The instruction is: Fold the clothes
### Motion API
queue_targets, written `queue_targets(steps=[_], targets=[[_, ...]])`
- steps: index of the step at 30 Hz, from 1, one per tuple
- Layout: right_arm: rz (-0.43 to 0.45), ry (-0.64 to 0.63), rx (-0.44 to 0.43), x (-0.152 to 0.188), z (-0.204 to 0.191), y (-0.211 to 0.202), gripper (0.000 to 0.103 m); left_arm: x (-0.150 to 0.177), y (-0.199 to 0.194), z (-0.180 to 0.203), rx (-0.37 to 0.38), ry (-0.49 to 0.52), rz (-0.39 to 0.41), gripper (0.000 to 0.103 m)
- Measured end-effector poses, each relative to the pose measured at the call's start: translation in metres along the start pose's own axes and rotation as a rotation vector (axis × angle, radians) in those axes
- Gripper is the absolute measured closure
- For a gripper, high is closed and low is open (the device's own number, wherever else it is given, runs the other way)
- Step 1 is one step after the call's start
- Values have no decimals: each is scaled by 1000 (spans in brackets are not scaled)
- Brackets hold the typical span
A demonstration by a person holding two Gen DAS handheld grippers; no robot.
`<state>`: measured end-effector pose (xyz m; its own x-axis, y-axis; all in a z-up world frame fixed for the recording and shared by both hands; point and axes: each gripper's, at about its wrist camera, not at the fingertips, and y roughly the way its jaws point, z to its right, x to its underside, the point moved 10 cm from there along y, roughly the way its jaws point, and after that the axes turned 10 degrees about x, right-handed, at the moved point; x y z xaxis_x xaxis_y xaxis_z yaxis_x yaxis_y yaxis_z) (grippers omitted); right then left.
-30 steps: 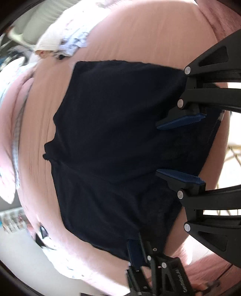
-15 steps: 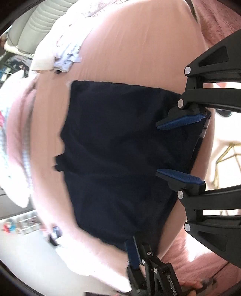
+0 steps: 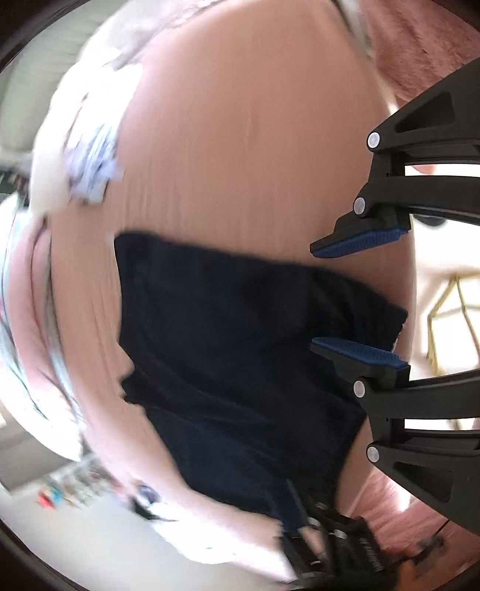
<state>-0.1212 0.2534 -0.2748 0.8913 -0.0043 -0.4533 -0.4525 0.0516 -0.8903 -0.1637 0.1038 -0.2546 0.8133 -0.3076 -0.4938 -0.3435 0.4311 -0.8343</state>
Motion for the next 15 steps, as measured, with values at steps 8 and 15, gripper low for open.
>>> queue_targets(steps=[8,15], targets=[[-21,115,-45,19,18,-13,59,12,-6,-4,1,-3,40,53],[-82,200,-216,17,12,-7,69,-11,-35,-25,10,-101,175,53]])
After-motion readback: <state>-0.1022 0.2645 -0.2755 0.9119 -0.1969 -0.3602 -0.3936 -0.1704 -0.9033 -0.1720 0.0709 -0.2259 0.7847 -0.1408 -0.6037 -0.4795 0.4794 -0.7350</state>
